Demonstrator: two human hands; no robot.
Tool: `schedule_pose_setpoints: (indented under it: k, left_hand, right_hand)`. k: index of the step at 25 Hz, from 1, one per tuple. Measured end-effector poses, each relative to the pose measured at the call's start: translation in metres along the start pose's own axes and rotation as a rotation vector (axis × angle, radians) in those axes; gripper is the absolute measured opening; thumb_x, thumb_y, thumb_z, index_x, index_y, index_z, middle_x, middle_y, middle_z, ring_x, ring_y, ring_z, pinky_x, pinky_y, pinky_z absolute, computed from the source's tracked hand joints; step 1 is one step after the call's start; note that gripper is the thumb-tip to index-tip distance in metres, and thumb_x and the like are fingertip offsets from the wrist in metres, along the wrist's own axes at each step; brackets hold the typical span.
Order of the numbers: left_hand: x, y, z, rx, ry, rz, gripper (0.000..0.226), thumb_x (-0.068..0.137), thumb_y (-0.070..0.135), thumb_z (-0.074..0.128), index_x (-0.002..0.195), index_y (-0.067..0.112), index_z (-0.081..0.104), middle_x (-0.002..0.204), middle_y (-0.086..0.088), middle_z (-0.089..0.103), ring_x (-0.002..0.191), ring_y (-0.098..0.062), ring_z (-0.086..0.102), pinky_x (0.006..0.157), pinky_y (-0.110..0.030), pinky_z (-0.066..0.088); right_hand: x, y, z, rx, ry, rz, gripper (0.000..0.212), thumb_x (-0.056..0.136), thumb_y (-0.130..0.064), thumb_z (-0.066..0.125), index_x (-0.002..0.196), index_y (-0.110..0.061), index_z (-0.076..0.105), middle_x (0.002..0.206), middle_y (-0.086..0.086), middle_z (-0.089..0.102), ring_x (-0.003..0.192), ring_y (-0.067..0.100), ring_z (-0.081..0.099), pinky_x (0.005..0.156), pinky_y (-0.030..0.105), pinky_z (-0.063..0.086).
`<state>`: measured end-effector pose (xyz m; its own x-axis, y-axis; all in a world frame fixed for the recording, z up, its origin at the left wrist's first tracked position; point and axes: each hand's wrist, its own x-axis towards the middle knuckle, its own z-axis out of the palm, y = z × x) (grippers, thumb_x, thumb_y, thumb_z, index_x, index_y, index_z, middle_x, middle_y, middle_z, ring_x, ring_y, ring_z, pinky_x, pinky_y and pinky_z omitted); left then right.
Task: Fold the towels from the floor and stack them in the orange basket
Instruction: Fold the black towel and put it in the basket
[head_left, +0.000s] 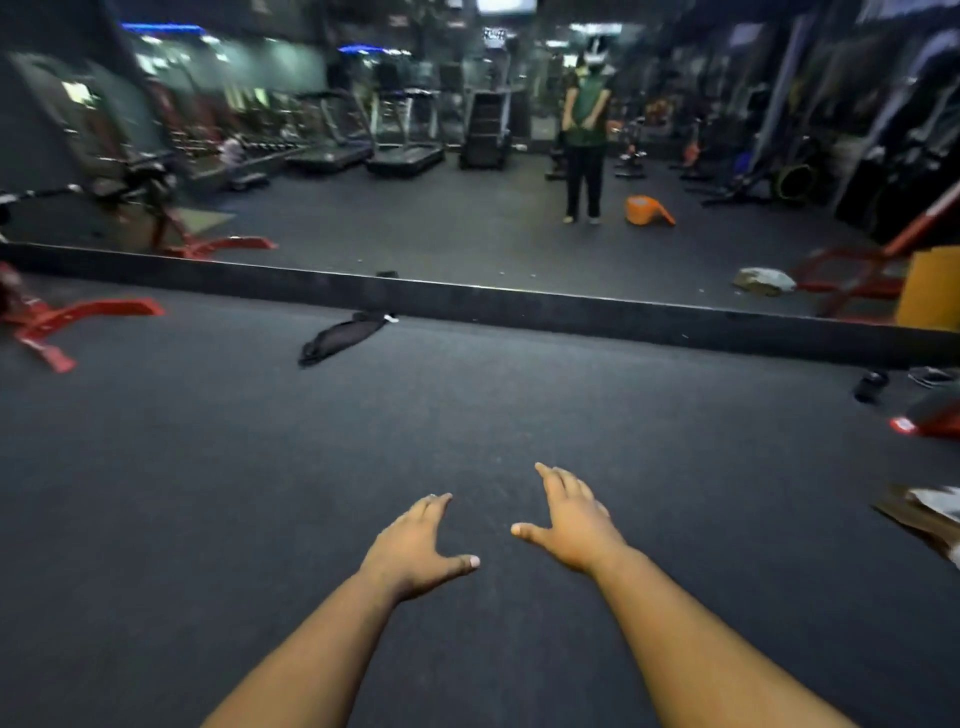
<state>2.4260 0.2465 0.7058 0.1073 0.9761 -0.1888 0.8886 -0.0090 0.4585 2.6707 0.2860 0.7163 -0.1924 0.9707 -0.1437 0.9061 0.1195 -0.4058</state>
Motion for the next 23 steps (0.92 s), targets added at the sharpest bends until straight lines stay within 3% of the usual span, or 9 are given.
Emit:
schedule_pose_setpoints:
  k: [9, 18, 23]
  left_hand:
    - [0.135, -0.104, -0.144, 0.041, 0.208, -0.234, 0.108, 0.081, 0.073, 0.067, 0.164, 0.027, 0.015, 0.171, 0.000, 0.017, 0.156, -0.020, 0.021, 0.124, -0.037, 0.025]
    - [0.278, -0.166, -0.227, 0.015, 0.230, -0.361, 0.109, 0.081, 0.074, 0.066, 0.164, 0.029, 0.010, 0.172, 0.002, 0.012, 0.157, -0.019, 0.018, 0.124, -0.043, 0.027]
    - [0.378, -0.254, -0.278, 0.016, 0.226, -0.364, 0.111, 0.081, 0.076, 0.065, 0.164, 0.029, 0.010, 0.172, 0.001, 0.010, 0.157, -0.021, 0.017, 0.125, -0.044, 0.025]
  right_hand:
    - [0.252, -0.116, -0.018, -0.031, 0.001, -0.284, 0.104, 0.085, -0.068, 0.065, 0.163, -0.027, 0.008, 0.169, 0.003, 0.016, 0.156, 0.024, 0.015, 0.122, 0.051, 0.028]
    - [0.451, -0.194, -0.023, -0.068, -0.075, -0.408, 0.103, 0.087, -0.069, 0.063, 0.163, -0.029, 0.006, 0.170, 0.003, 0.014, 0.156, 0.025, 0.014, 0.122, 0.053, 0.027]
    - [0.577, -0.256, -0.005, -0.102, -0.078, -0.417, 0.104, 0.087, -0.069, 0.063, 0.163, -0.028, 0.005, 0.169, 0.004, 0.014, 0.156, 0.026, 0.015, 0.122, 0.052, 0.027]
